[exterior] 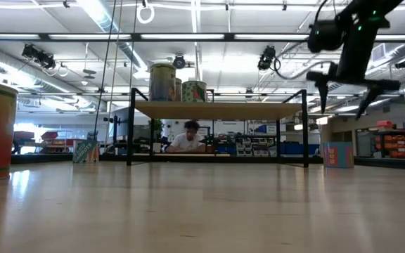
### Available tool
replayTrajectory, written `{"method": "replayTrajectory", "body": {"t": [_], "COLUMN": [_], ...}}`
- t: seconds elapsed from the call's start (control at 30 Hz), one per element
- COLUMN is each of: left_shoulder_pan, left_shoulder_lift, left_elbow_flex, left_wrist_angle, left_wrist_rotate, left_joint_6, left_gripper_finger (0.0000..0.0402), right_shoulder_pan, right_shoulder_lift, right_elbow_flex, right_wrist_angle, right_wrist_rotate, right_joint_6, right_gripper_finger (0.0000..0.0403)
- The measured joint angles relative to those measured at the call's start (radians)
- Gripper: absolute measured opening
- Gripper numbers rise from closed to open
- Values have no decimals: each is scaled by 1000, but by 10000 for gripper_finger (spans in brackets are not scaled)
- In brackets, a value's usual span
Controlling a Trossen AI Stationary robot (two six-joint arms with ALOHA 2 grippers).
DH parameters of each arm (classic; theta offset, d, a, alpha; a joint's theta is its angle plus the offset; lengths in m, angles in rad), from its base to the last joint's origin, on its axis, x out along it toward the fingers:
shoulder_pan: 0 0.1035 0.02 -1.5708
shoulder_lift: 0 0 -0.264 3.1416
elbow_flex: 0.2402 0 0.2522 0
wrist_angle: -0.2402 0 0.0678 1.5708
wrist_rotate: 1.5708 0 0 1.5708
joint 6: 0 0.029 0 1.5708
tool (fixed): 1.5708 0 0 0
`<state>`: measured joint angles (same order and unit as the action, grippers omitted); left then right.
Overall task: Pick and place cans onto a shelf
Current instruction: Put the mix veggies can on top of the shelf
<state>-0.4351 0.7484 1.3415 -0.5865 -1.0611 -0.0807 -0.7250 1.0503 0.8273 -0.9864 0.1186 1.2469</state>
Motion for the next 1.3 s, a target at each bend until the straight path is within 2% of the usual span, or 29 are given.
{"method": "replayTrajectory", "body": {"t": [0.37,0.47,0.6,0.9,1.3], "left_shoulder_pan": [0,0,0,0,0], "left_shoulder_lift": [16,18,17,17,17], "left_elbow_flex": [0,0,0,0,0], "left_wrist_angle": [-10,-12,-16,-59,-61], "left_wrist_rotate": [-1,0,0,18,18], "left_joint_6": [-3,14,23,25,25], "left_gripper_finger": [380,380,380,380,380], "right_shoulder_pan": [-81,-83,-83,-49,29], "right_shoulder_lift": [27,29,29,29,29], "right_elbow_flex": [-161,-188,-203,-249,-254], "right_wrist_angle": [141,156,163,178,178], "right_wrist_rotate": [-67,-57,-34,10,93], "right_joint_6": [409,549,660,725,702], "right_gripper_finger": [343,324,277,156,83]}}
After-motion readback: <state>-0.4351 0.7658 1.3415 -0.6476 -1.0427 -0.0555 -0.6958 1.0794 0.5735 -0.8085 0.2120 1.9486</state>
